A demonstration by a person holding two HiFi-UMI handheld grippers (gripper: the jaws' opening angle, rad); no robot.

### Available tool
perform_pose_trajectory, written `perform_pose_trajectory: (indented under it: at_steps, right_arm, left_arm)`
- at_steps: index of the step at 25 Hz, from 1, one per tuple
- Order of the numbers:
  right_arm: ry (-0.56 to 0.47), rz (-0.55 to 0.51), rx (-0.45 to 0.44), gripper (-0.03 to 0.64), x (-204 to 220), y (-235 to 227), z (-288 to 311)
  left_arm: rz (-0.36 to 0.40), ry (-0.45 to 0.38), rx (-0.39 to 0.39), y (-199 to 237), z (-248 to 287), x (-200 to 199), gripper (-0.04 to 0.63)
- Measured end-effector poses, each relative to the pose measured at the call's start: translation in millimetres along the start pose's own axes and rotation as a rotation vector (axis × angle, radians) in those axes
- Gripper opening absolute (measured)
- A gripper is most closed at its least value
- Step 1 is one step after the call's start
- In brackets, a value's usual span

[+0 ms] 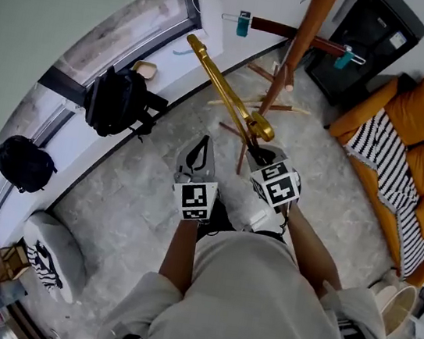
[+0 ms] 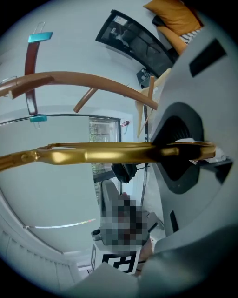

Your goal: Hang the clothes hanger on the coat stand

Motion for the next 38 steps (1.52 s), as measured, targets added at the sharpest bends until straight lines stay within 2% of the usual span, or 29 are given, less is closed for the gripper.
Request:
perform_pose_trajectory:
  at_steps: [8,17,27,38]
  right_arm:
    - [0.062,0.137,-0.03,0.041,-16,-21,44]
    - [0.103,0.23,0.007,0.041,-25,-38,70]
    - [0.096,0.372,0.042,0.041,-25,-47,88]
    - [0.103,0.518,0.009,0.042,-20,-47,112]
  left_arm:
    - [-0.015,0.022,0.059,25,45,6,0.009]
    - [-0.005,0.028,0.14,35,82,8,0.009]
    - [-0.002,0.023,0.238,36,104,10,0.009]
    - [-0.014,0.027,0.297,44,109,18,0.009]
Point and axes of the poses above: the fingertips, and each gripper's own axes: z forward along the fingers, y to its left, x out of its underside, the point moved 1 cm from there along -z, backward along the fingers, and after that the axes turned 5 degrees about -x, right-handed, at the moved point
